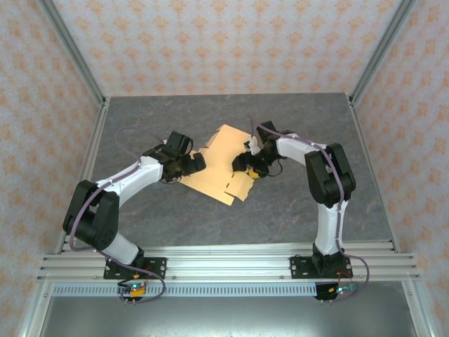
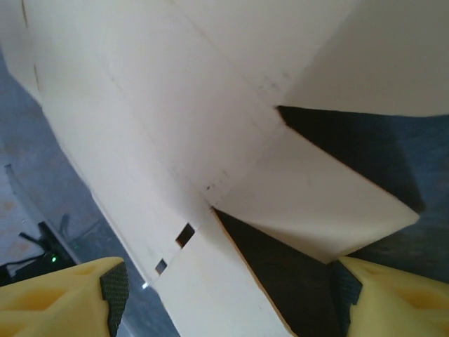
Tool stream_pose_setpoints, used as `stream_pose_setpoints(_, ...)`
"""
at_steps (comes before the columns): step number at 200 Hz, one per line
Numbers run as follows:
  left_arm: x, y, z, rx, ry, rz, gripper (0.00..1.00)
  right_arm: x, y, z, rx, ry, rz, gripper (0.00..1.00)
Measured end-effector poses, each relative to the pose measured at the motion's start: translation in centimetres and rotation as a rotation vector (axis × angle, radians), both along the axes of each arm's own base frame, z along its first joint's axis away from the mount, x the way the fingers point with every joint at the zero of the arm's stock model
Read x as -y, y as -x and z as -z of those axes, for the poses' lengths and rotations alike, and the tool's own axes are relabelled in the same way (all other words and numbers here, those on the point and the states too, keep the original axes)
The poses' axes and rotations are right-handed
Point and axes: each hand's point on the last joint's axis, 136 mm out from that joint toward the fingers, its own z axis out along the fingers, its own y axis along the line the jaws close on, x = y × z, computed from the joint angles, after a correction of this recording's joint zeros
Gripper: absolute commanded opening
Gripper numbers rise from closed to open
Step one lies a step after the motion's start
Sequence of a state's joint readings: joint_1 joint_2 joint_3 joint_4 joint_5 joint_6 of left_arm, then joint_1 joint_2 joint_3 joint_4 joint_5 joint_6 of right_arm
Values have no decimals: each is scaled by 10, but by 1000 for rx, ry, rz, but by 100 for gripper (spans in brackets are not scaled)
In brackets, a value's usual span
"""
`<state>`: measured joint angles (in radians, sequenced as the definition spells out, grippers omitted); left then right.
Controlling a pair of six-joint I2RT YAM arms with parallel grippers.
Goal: Fold the paper box
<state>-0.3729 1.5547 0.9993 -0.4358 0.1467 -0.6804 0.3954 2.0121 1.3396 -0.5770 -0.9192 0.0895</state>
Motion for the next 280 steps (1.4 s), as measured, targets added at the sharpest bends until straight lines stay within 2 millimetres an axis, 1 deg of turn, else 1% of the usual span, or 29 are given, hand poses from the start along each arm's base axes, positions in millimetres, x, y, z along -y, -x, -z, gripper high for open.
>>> stream_pose_setpoints(17, 1, -1, 7, -14, 1, -3, 100, -15, 15, 2, -22, -29, -31, 63)
stream_pose_setpoints(33, 3, -1, 15, -32, 12, -20, 100, -27, 27, 3, -47, -43, -52, 58)
stream_pose_setpoints(43, 5, -1, 18, -37, 27, -26, 100, -34, 31, 2, -47, -59, -63, 54)
stream_pose_setpoints(51, 5, -1, 21, -42, 37, -34, 100, -38, 33, 2, -47, -73, -69, 49)
stream_pose_setpoints(70, 5, 0, 23, -45, 48, -53, 100, -42, 33, 0, -52, -94, -67, 40)
stream_pose_setpoints(90, 7, -2, 22, -39, 63, -66, 100, -45, 32, -4, -55, -116, -63, 36)
stream_pose_setpoints(120, 9, -5, 23, -36, 81, -80, 100, -49, 33, -9, -59, -152, -72, 36)
stream_pose_setpoints(134, 12, -5, 27, -40, 103, -92, 100, -50, 34, -11, -64, -164, -76, 36)
stream_pose_setpoints(160, 14, -1, 41, -71, 126, -113, 100, -53, 34, -12, -64, -181, -84, 36)
stream_pose_setpoints(182, 15, -2, 47, -80, 142, -138, 100, -54, 37, -7, -78, -177, -87, 36)
stream_pose_setpoints(223, 18, -6, 47, -71, 180, -175, 100, -56, 42, 4, -107, -165, -89, 32)
stream_pose_setpoints(236, 18, -8, 47, -62, 193, -188, 100, -56, 42, 4, -108, -164, -88, 28)
stream_pose_setpoints(252, 17, -11, 46, -52, 205, -203, 100, -55, 44, 6, -112, -161, -88, 17)
stream_pose_setpoints(270, 18, -13, 45, -44, 216, -213, 100, -53, 46, 8, -120, -149, -88, 10)
stream_pose_setpoints(280, 19, -14, 44, -40, 225, -216, 100, -52, 46, 8, -114, -142, -90, 4)
